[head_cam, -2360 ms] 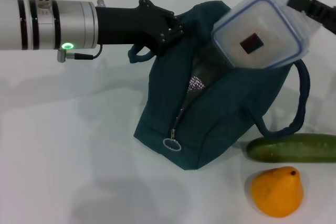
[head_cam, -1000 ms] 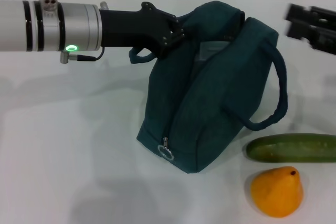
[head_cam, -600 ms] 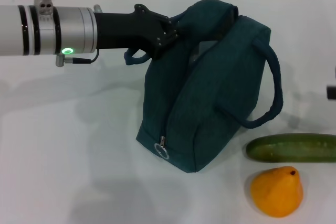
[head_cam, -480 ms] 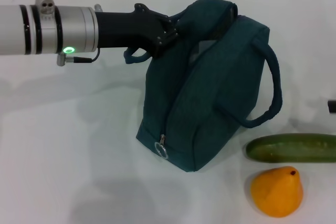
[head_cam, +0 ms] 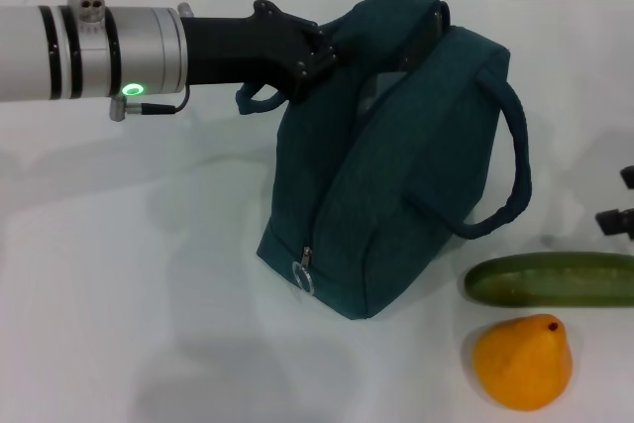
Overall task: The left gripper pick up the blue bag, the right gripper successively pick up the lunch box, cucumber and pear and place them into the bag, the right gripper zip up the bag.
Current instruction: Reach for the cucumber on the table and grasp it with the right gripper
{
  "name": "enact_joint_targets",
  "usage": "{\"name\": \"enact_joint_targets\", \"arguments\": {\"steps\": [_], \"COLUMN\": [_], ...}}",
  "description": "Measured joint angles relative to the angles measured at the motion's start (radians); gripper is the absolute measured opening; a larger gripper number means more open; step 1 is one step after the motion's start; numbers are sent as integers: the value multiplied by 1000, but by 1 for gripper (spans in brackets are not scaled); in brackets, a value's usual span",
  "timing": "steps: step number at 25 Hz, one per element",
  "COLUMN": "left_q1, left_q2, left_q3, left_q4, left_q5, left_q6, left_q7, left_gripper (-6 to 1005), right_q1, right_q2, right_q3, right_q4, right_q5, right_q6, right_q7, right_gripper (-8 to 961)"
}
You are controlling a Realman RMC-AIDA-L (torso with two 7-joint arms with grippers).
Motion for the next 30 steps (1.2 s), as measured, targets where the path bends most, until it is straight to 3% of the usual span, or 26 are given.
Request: {"name": "enact_joint_targets", "arguments": {"steps": [4,20,26,30], "left_q1": [0,0,0,0], "left_q2": [0,-1,-2,-2], "left_q3": [0,-3,-2,-1], "left_q4": [0,-2,-3,-4], "left_q5": [0,-13,-14,-16], "left_q6": [-1,-26,-26,-26], "left_q7": [-1,-1,-1,-1], "left_gripper": [43,43,43,43], "right_q1": [33,153,178,179], "right_q2": [-5,6,28,29], "right_q3": [-84,-240,-286,-338], "right_q4": [-3,70,109,111], "right_q5": [-31,-144,-210,-232], "right_q6": [-20,-47,-42,-8], "right_q7": [7,26,30,59], "right_gripper": [827,820,817,815]}}
